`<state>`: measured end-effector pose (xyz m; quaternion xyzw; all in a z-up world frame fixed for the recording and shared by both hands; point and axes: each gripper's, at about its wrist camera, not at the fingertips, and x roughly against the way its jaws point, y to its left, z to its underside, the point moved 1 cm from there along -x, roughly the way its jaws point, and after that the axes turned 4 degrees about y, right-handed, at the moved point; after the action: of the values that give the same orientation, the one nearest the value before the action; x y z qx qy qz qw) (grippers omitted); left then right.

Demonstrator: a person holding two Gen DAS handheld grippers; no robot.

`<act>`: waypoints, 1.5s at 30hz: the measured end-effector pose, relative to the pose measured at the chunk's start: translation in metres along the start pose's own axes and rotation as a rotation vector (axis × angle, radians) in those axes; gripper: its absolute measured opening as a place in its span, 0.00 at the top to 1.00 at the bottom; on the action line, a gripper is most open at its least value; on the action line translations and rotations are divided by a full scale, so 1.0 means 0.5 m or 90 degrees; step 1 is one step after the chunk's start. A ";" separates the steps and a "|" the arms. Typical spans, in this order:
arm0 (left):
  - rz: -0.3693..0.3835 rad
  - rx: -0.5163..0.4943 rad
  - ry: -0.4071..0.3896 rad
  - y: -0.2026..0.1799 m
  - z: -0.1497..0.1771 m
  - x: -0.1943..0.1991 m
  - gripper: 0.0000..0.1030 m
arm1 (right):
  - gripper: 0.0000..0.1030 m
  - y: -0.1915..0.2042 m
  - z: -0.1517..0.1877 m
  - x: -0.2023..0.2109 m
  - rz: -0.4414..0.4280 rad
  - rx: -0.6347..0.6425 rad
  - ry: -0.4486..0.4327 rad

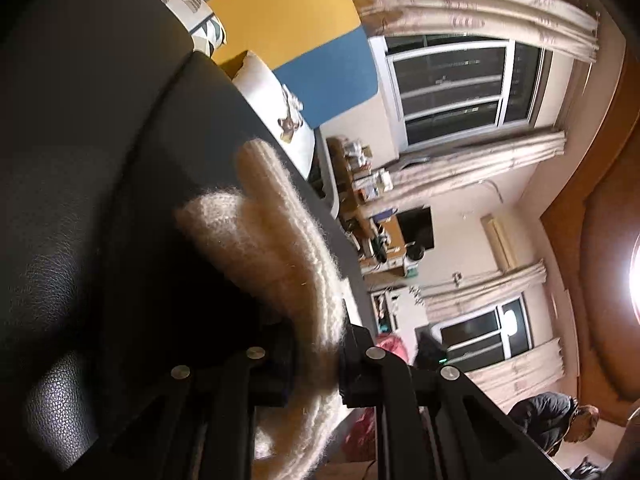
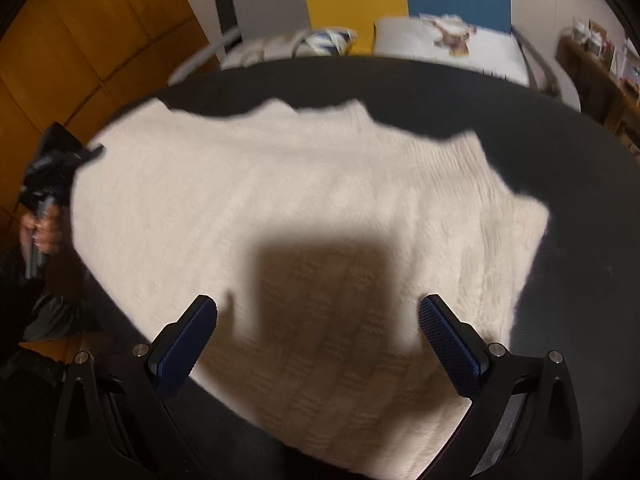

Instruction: Fold clothes

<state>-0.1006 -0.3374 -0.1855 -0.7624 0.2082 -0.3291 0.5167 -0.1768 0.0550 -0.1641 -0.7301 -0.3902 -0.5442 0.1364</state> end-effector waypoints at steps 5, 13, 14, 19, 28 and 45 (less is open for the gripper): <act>0.021 -0.005 -0.004 -0.049 -0.010 -0.008 0.86 | 0.00 -0.015 0.012 -0.024 -0.015 -0.030 0.007; 0.051 -0.033 0.010 -0.202 -0.015 -0.081 0.85 | 0.00 -0.003 0.019 -0.030 -0.023 -0.051 -0.019; 0.050 -0.035 0.016 -0.218 -0.012 -0.096 0.85 | 0.00 -0.005 0.020 -0.030 -0.024 -0.054 -0.022; 0.056 -0.026 0.041 -0.275 0.004 -0.177 0.85 | 0.00 -0.013 0.026 -0.027 -0.035 -0.066 -0.036; 0.042 0.006 0.092 -0.326 0.039 -0.384 0.84 | 0.00 -0.018 0.044 -0.004 -0.078 -0.076 -0.068; -0.080 0.030 0.226 -0.267 0.107 -0.598 0.77 | 0.00 -0.116 0.217 0.086 -0.307 -0.187 -0.193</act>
<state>-0.2738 -0.0553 -0.1609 -0.6917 0.2403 -0.4945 0.4682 -0.1392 0.1790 -0.1789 -0.7009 -0.4853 -0.4966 -0.1632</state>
